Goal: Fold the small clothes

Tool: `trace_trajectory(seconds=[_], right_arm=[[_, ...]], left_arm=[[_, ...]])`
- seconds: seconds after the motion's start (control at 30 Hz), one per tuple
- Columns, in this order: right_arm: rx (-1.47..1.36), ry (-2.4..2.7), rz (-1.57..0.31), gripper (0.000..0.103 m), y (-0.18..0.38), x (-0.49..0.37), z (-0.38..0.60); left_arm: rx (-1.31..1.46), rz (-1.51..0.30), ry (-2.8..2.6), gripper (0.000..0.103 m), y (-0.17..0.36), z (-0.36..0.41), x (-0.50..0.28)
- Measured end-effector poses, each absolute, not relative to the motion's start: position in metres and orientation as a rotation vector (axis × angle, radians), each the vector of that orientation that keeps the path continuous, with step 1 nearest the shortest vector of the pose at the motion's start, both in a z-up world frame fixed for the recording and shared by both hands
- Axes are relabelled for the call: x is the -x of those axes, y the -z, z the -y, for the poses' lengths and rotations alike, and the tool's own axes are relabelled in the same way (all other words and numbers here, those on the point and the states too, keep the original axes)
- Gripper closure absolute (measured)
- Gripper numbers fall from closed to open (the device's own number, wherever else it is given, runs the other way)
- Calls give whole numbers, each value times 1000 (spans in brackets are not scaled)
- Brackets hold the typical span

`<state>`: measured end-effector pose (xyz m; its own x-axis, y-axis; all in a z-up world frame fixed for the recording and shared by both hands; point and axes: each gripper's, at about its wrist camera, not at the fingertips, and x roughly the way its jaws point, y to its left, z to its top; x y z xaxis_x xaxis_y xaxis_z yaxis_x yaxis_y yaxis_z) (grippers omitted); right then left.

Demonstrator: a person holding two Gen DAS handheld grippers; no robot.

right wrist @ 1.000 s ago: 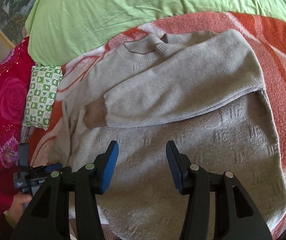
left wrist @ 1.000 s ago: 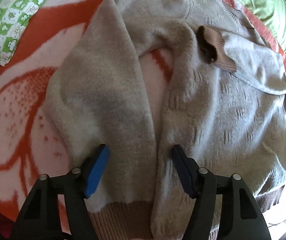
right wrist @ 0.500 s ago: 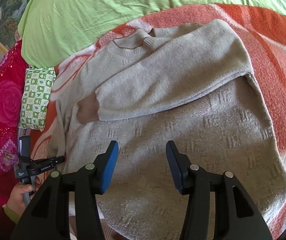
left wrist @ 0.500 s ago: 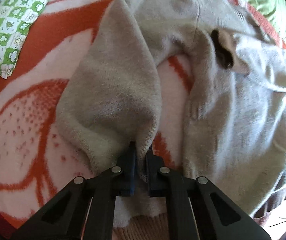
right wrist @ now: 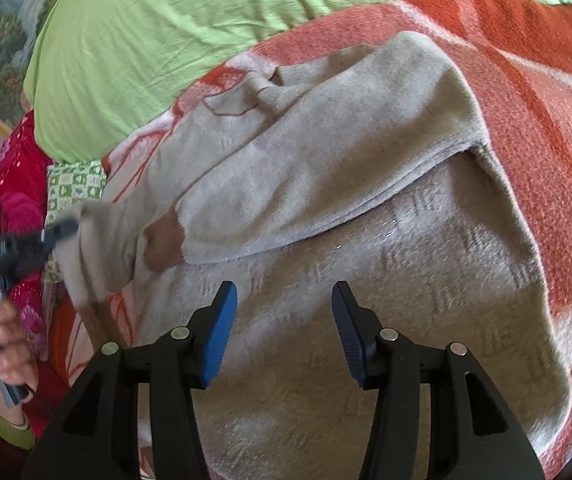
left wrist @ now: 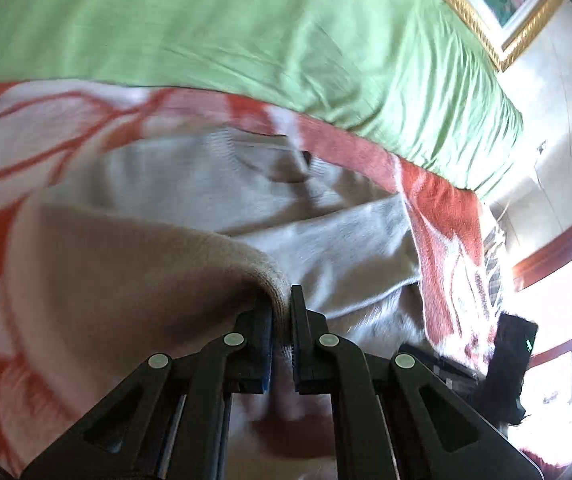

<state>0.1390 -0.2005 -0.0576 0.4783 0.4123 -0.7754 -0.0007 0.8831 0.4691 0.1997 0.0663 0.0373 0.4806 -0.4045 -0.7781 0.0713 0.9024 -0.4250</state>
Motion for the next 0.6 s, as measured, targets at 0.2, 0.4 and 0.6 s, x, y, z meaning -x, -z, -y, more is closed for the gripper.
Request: trace_trajectory(seconds=[0.2, 0.4, 0.6], right_arm=[[-461, -228, -1051, 52, 58, -145, 222], [-470, -229, -1070, 52, 65, -153, 225], [-473, -290, -1129, 52, 88, -167, 196]], left_arm=[[342, -1149, 288, 92, 31, -18, -257], [289, -1131, 267, 54, 33, -31, -236], [198, -1080, 42, 32, 29, -99, -176]])
